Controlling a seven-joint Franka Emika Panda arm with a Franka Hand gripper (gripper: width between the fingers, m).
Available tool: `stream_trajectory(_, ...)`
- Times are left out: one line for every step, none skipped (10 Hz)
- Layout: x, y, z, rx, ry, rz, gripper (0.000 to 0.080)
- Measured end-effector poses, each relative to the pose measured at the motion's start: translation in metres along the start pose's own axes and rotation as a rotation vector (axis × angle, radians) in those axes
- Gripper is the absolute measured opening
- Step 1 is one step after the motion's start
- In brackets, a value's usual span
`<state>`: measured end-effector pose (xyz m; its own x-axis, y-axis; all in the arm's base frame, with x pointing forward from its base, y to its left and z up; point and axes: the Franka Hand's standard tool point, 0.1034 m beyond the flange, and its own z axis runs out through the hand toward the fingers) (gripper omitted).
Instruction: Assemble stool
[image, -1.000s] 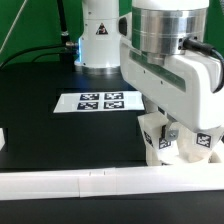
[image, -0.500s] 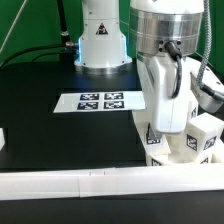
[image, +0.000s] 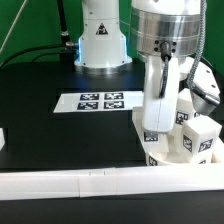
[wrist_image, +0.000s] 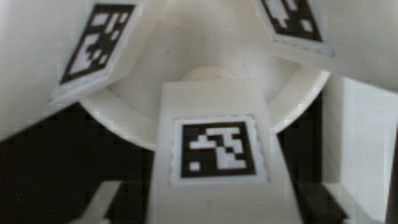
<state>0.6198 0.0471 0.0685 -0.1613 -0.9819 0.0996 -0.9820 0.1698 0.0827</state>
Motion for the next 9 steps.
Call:
stream_trajectory(0.0,-0.001,-0.002,0.006,-0.002,-0.005,0.053)
stream_trajectory(0.0,-0.002,-0.011,0.046,-0.021,-0.033,0.053)
stream_trajectory(0.002,0.006,-0.025,0.069,-0.049,-0.041,0.0628)
stream_trajectory(0.006,0.011,-0.04,0.082,-0.072,-0.049,0.0643)
stream_trajectory(0.011,0.013,-0.05,0.092,-0.086,-0.065,0.0643)
stream_trajectory(0.018,0.01,-0.059,0.102,-0.089,-0.085,0.0649)
stream_trajectory(0.02,0.01,-0.059,0.103,-0.087,-0.086,0.0648)
stream_trajectory(0.018,0.011,-0.057,0.1,-0.085,-0.09,0.0648)
stream_trajectory(0.018,0.011,-0.057,0.1,-0.085,-0.092,0.0648)
